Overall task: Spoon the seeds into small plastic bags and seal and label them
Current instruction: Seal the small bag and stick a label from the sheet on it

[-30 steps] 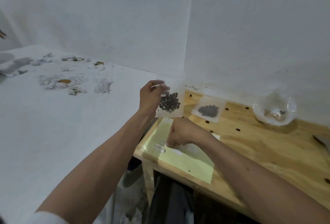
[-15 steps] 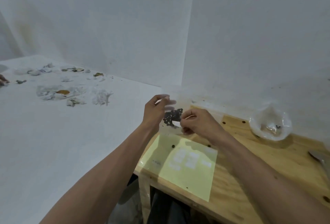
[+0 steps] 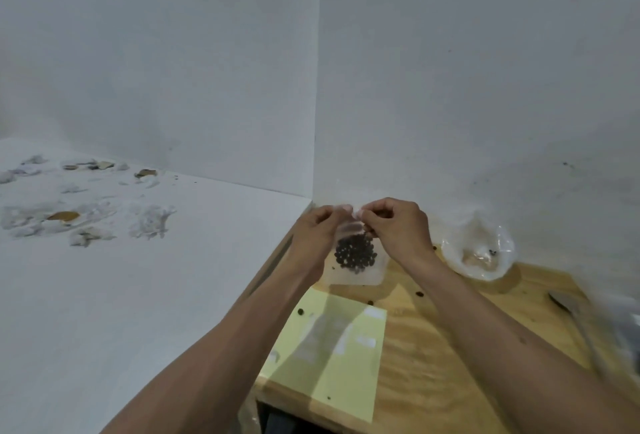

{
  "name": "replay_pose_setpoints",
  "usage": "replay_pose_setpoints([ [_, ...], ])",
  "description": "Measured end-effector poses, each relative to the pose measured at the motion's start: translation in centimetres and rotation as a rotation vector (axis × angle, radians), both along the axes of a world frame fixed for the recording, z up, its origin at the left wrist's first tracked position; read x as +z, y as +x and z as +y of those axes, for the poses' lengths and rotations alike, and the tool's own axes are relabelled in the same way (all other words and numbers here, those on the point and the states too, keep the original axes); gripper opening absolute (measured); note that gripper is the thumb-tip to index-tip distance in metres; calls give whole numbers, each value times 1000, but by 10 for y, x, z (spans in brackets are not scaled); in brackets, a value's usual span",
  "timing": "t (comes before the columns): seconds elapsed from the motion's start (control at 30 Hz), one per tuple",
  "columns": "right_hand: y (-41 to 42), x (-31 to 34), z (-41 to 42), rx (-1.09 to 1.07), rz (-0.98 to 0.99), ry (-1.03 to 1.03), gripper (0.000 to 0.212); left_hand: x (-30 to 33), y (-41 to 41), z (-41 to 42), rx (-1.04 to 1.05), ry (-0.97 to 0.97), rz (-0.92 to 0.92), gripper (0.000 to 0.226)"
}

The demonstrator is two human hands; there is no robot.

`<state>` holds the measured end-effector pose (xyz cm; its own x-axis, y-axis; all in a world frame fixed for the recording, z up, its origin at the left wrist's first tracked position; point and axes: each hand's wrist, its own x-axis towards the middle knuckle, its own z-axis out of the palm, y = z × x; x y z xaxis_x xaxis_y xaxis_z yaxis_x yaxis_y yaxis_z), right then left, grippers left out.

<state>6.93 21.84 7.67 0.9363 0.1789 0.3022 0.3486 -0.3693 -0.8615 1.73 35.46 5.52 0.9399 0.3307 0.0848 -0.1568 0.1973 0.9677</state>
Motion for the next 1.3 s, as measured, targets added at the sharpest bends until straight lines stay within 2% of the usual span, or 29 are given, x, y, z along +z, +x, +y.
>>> replay_pose_setpoints([
  [0.23,2,-1,-10,-20,-30,-32,7,0,7,-7,39,35,-20,5],
  [0.27,2,-3,-11,-48,-44,-41,16,-1,8,-7,40,38,-21,7],
  [0.33,5,-9,-11,-127,-54,-61,47,-2,8,-6,54,50,-24,11],
  [0.4,9,-14,-12,-117,88,-7,73,-3,9,-3,70,62,-25,15],
  [0.43,12,-17,-12,-55,192,71,79,-3,8,-1,72,69,-24,15],
  [0.47,15,-19,-12,20,285,161,77,-4,8,1,70,86,-20,14],
  [0.53,17,-22,-14,119,365,264,49,-5,8,6,67,152,-3,10],
  [0.6,18,-25,-13,127,338,269,27,-7,9,9,83,225,25,6],
  [0.7,16,-27,-7,123,277,232,15,-10,8,10,131,268,66,6],
  [1.07,15,-31,8,69,216,112,39,-4,7,12,187,243,113,6],
  [1.2,16,-25,-19,164,353,119,33,5,15,4,187,213,111,6],
  [1.27,15,-21,-40,177,382,121,29,9,20,-3,149,226,130,16],
  [1.3,15,-19,-53,153,370,133,29,9,24,-11,113,282,154,29],
])
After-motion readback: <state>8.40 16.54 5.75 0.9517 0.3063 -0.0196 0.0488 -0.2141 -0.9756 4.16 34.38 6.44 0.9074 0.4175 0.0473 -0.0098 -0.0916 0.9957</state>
